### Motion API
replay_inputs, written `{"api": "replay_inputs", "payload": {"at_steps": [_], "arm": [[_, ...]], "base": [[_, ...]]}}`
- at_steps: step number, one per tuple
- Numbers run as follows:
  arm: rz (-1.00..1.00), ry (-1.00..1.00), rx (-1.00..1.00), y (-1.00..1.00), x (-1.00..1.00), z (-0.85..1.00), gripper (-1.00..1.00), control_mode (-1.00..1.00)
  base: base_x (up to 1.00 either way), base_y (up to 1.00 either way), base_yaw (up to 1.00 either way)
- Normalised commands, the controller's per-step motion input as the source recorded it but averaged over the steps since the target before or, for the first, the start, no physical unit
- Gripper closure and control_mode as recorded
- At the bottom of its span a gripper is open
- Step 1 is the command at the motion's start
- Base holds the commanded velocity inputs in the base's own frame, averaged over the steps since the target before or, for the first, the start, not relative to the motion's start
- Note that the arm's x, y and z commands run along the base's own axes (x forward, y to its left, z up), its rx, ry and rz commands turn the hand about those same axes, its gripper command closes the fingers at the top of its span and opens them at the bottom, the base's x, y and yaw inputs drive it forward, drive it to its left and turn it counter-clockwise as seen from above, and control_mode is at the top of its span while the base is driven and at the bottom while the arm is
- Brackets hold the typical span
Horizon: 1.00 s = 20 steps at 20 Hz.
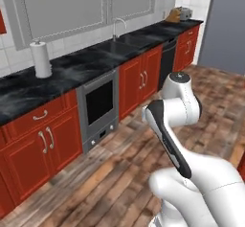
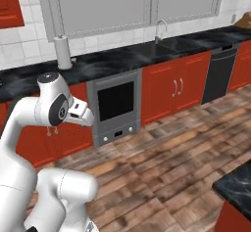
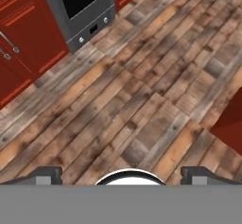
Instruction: Organize the utensils by type. Pick up the wooden spoons from the counter and place them in the open cabinet. Then pick up the metallic utensils from the counter and place them in the open drawer.
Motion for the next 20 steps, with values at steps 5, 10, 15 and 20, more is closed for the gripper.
{"api": "replay_inputs", "payload": {"at_steps": [5,10,15,20], "arm": [[0.0,0.0,0.0,0.0,0.0,0.0,-1.0,1.0],[0.0,0.0,0.0,0.0,0.0,0.0,-1.0,1.0],[0.0,0.0,0.0,0.0,0.0,0.0,-1.0,1.0],[0.0,0.0,0.0,0.0,0.0,0.0,-1.0,1.0]], "base": [[1.0,0.14,-0.11],[1.0,0.0,0.0],[1.0,-0.03,0.04],[1.0,-0.08,0.21]]}}
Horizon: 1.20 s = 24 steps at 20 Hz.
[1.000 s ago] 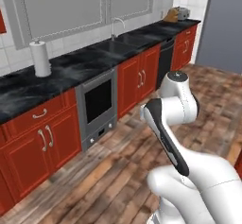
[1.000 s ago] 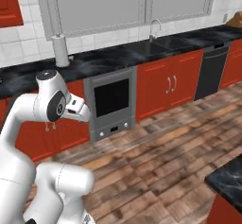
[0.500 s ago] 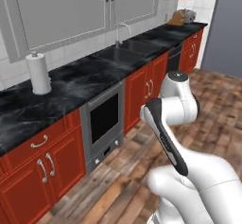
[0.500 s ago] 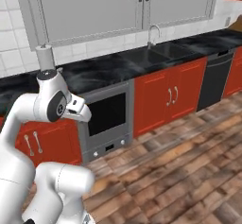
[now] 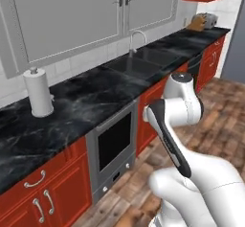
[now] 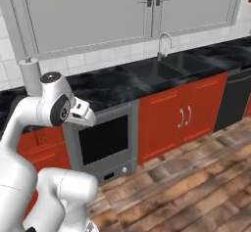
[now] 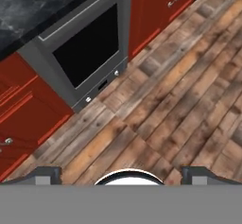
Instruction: Organize the utensils by type. Pick up the wooden spoons from the counter and place them in the open cabinet. Then pick up the metallic utensils from the counter and place them in the open drawer.
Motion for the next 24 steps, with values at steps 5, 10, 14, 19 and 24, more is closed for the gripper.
{"api": "replay_inputs", "payload": {"at_steps": [5,10,14,19,24], "arm": [[0.0,0.0,0.0,0.0,0.0,0.0,-1.0,1.0],[0.0,0.0,0.0,0.0,0.0,0.0,-1.0,1.0],[0.0,0.0,0.0,0.0,0.0,0.0,-1.0,1.0],[0.0,0.0,0.0,0.0,0.0,0.0,-1.0,1.0],[0.0,0.0,0.0,0.0,0.0,0.0,-1.0,1.0]], "base": [[1.0,-0.08,0.37],[0.87,-0.03,0.64],[0.78,-0.03,0.71],[0.61,-0.28,0.52],[0.37,-0.48,0.36]]}}
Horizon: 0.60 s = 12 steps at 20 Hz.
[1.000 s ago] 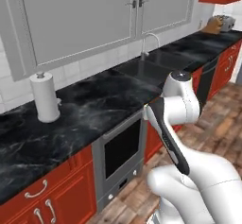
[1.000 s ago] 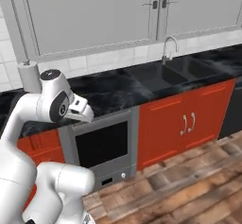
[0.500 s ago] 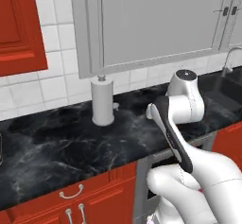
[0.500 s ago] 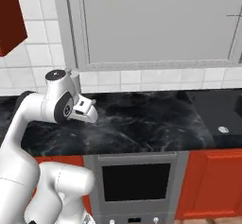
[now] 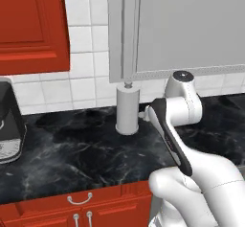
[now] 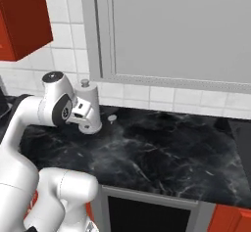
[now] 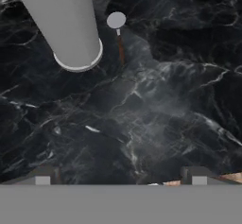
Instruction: Organize the utensils by type. Pick up the wooden spoons from the counter and place them in the open cabinet. Then pick up the metallic utensils from the counter and place them in the open drawer.
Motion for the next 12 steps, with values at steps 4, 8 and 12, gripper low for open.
{"api": "replay_inputs", "payload": {"at_steps": [4,8,12], "arm": [[0.0,0.0,0.0,0.0,0.0,0.0,-1.0,1.0],[0.0,0.0,0.0,0.0,0.0,0.0,-1.0,1.0],[0.0,0.0,0.0,0.0,0.0,0.0,-1.0,1.0]], "base": [[0.07,-0.52,0.15],[0.05,-0.53,0.01],[0.61,-0.29,0.02]]}}
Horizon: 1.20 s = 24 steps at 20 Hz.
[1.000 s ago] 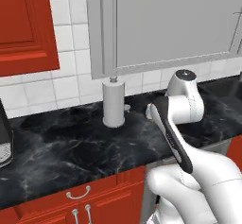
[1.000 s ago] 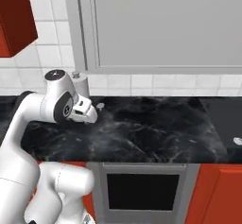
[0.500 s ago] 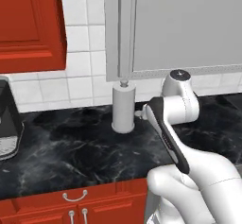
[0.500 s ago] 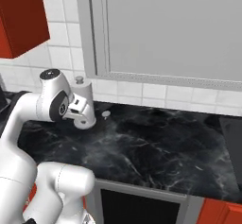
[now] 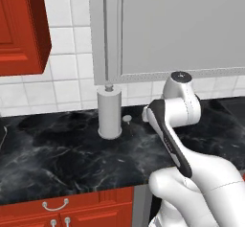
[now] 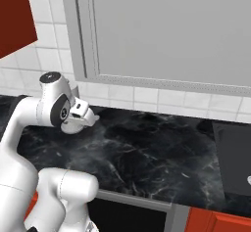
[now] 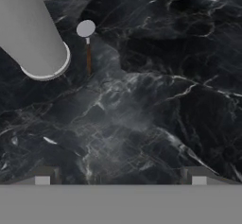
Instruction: Organize the utensils by type. Pick up the wooden spoons from the counter and place them in the open cabinet. Then pick up the metallic utensils from the counter and place them in the open drawer.
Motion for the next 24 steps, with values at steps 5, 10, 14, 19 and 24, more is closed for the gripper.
{"api": "replay_inputs", "payload": {"at_steps": [5,10,14,19,24], "arm": [[0.0,0.0,0.0,0.0,0.0,0.0,-1.0,1.0],[0.0,0.0,0.0,0.0,0.0,0.0,-1.0,1.0],[0.0,0.0,0.0,0.0,0.0,0.0,-1.0,1.0],[0.0,0.0,0.0,0.0,0.0,0.0,-1.0,1.0],[0.0,0.0,0.0,0.0,0.0,0.0,-1.0,1.0]], "base": [[0.69,-0.21,0.1],[0.52,-0.12,0.06],[0.11,0.0,0.0],[0.0,0.0,0.0],[0.0,0.0,0.0]]}}
